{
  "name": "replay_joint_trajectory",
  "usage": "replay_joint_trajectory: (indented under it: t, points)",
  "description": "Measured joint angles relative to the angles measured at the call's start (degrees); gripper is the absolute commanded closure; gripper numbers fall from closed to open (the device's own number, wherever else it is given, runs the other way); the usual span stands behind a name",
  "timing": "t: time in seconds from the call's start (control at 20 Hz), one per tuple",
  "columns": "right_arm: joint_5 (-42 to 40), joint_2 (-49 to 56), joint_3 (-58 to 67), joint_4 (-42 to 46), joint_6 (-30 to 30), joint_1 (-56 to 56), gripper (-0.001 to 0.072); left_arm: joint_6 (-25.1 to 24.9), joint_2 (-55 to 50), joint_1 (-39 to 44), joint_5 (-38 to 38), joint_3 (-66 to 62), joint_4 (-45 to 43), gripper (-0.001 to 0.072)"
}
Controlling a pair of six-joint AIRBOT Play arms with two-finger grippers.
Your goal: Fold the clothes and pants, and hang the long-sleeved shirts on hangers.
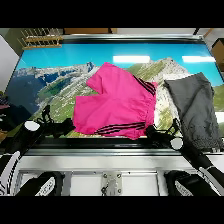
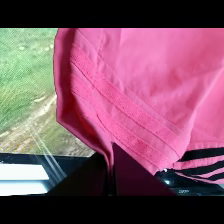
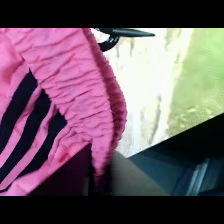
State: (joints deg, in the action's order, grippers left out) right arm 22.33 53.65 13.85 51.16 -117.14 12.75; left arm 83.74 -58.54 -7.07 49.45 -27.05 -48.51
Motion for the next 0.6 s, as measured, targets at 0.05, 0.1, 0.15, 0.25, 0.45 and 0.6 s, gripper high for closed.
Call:
replay_joint_trajectory:
  t: [0.05, 0.1, 0.15, 0.25, 0.45, 0.6]
  points:
    - [-0.11, 0.31, 0.7, 0.22, 1.42, 0.15, 0.0686, 0.0, 0.0, 0.0, 0.02, -0.02, 0.0, 0.0703]
    - [-0.09, 0.5, 1.6, 0.44, 2.64, 0.15, 0.0686, 0.02, 0.0, 0.0, 0.02, -0.22, -0.02, 0.0704]
    - [0.2, 0.68, 3.08, 1.46, 3.78, -0.07, 0.0686, 0.02, 0.04, 0.0, 0.11, -0.74, -0.31, 0.0703]
    - [4.44, 0.68, 7.72, 5.57, 5.55, -1.53, 0.0686, 0.24, 1.05, -0.02, 0.81, -3.72, -1.9, 0.0703]
    - [20.7, -0.85, 26.95, 14.82, 11.96, -6.64, 0.0686, 1.25, 7.41, -0.98, 3.28, -18.84, -4.33, 0.0703]
    - [33.97, -2.05, 47.78, 17.22, 16.15, -9.09, 0.0686, 2.38, 13.33, -1.31, 3.98, -35.12, -4.9, 0.0704]
